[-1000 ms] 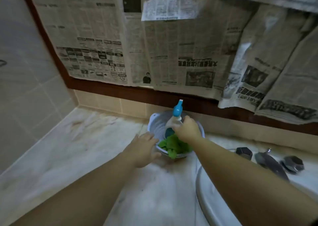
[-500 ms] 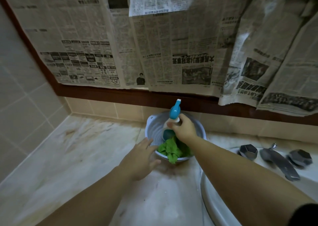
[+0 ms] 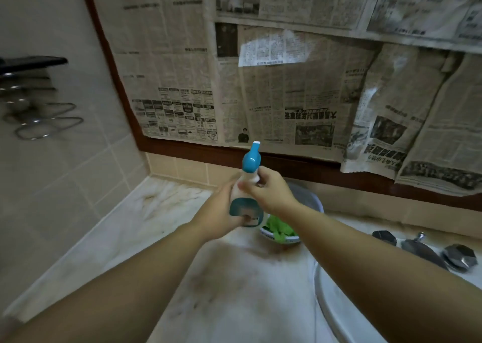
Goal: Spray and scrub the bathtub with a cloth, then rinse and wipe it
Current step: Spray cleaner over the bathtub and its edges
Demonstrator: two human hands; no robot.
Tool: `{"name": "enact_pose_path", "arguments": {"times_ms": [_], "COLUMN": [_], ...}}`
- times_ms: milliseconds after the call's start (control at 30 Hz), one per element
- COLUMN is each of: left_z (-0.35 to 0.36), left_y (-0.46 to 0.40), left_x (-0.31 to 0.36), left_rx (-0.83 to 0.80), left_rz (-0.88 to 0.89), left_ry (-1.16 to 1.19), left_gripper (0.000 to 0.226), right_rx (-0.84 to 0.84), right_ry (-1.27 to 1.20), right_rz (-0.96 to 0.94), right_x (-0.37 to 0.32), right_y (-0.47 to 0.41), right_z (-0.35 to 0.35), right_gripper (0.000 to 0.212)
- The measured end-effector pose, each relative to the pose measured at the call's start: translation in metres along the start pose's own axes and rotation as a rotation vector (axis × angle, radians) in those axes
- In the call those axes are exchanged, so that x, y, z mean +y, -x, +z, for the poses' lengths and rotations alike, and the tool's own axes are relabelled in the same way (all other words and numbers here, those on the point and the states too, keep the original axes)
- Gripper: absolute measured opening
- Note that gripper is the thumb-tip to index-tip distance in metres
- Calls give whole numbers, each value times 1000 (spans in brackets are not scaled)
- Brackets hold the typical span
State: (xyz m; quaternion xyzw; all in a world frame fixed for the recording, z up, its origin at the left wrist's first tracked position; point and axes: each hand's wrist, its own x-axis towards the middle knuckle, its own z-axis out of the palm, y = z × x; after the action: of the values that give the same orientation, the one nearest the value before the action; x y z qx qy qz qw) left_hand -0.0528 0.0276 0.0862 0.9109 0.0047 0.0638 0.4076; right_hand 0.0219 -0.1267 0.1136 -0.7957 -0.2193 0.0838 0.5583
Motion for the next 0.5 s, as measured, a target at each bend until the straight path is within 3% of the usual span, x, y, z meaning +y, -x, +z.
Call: {"name": "enact_pose_path", "arguments": {"times_ms": [133, 267, 500], "left_z": [-20, -39, -35], "left_y": [33, 86, 219], "left_x": [-12, -24, -30], "left_rx": [24, 53, 352], "left_rz": [-155, -256, -455], "left_ry": [105, 135, 131], "left_gripper": [83, 72, 70], "right_rx": [-186, -287, -428], "right_ry": [-19, -43, -111], "right_rz": [-46, -84, -60], "right_x": [-22, -36, -48], "right_y": [22, 45, 105], "right_z": [30, 63, 136], "right_gripper": [24, 17, 23]}}
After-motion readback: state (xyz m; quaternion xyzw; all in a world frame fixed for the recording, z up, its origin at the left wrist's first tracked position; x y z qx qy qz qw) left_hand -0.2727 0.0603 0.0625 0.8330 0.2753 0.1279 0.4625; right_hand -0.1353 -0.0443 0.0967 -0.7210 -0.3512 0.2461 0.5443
